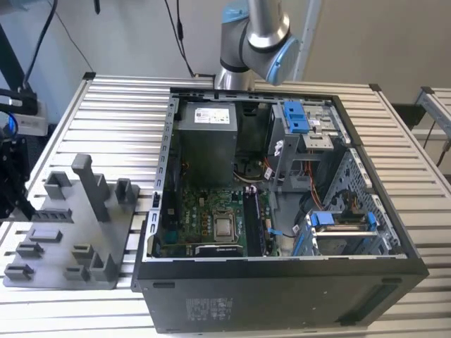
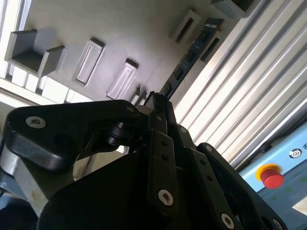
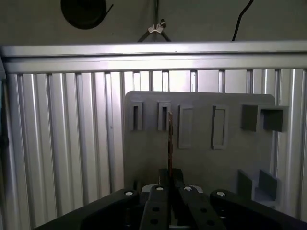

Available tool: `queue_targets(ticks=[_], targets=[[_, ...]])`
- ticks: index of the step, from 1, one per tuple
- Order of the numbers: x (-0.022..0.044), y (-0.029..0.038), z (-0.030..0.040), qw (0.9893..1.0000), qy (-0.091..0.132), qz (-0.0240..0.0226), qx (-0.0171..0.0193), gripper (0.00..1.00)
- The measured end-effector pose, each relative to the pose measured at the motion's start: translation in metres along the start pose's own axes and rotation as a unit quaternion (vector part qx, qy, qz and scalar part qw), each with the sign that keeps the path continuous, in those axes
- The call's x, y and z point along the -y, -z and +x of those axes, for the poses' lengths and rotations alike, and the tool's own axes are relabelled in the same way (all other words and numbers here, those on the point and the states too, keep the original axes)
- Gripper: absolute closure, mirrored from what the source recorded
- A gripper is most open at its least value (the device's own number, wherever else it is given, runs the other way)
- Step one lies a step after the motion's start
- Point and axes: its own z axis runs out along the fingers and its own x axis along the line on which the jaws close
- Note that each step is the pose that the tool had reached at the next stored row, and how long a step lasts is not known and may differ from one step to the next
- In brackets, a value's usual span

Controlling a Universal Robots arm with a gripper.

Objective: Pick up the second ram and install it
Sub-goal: 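Pick up the second ram and move it above second insertion slot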

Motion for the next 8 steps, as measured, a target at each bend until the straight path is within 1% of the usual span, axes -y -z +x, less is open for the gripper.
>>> queue_targets(ticks=[4,8], targets=[[0.0001,0.0057,-0.0002,1.0,0.0,0.0,0.0006,0.86],[0.0003,0.0112,-0.0003,1.0,0.0,-0.0001,0.0021,0.86]])
